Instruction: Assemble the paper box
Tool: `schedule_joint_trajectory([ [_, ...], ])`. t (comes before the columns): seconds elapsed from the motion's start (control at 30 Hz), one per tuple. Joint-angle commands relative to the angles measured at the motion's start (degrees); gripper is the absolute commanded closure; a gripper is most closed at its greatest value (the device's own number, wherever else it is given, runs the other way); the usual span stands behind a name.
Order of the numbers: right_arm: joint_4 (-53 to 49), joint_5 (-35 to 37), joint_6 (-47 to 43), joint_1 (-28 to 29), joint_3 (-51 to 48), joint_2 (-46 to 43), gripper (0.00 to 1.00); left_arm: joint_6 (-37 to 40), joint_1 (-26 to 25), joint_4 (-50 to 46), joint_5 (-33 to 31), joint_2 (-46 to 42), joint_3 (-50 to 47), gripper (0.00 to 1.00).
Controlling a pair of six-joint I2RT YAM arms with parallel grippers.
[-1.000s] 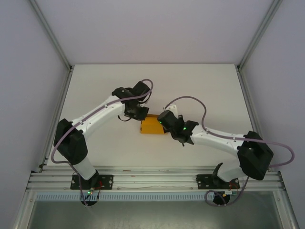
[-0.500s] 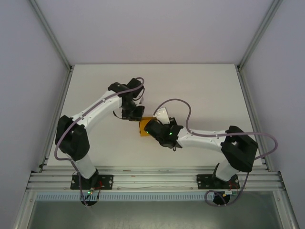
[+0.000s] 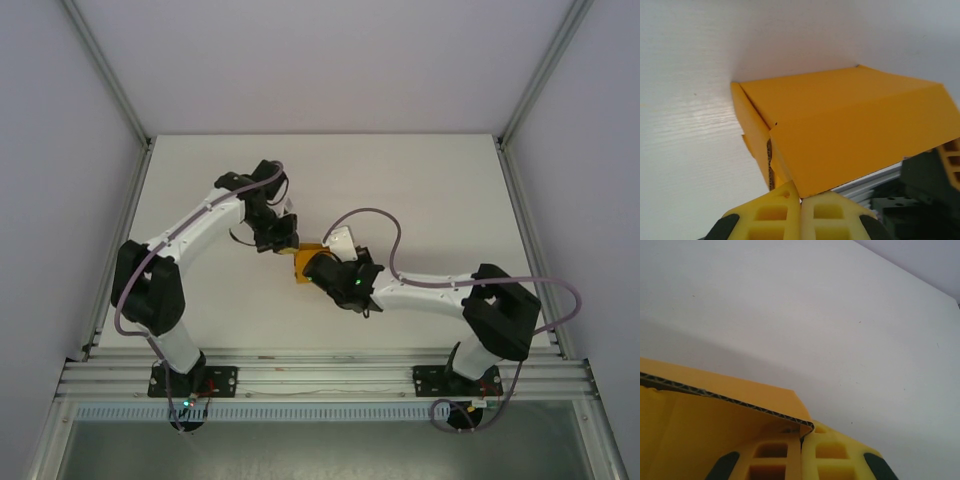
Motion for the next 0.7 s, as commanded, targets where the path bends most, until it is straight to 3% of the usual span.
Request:
schedule_joint_trajectory([
  [0.0, -5.5, -12.1, -1.2, 0.7, -4.1, 5.3, 1.0, -2.7, -0.3, 6.1, 10.5, -0.8, 0.3, 1.0],
  [0.2, -5.5, -11.9, -0.8, 0.7, -4.5, 4.3, 1.0, 3.6, 0.0, 2.0, 6.5, 0.5, 1.6, 1.0],
  [0.37, -4.9, -11.1, -0.8, 0.7, -4.8, 4.1, 1.0, 5.5, -1.8, 5.8, 2.6, 0.9, -6.0, 1.0],
  [0.57, -3.8, -12.0, -0.8, 0.7, -6.0, 2.3, 1.0, 6.1, -6.5, 6.3, -10.9, -0.6, -10.6, 1.0],
  [0.67, -0.6, -12.6, -2.0, 0.6, -8.4, -0.8, 1.0, 5.1, -6.7, 7.6, -13.9, -1.6, -12.9, 1.0],
])
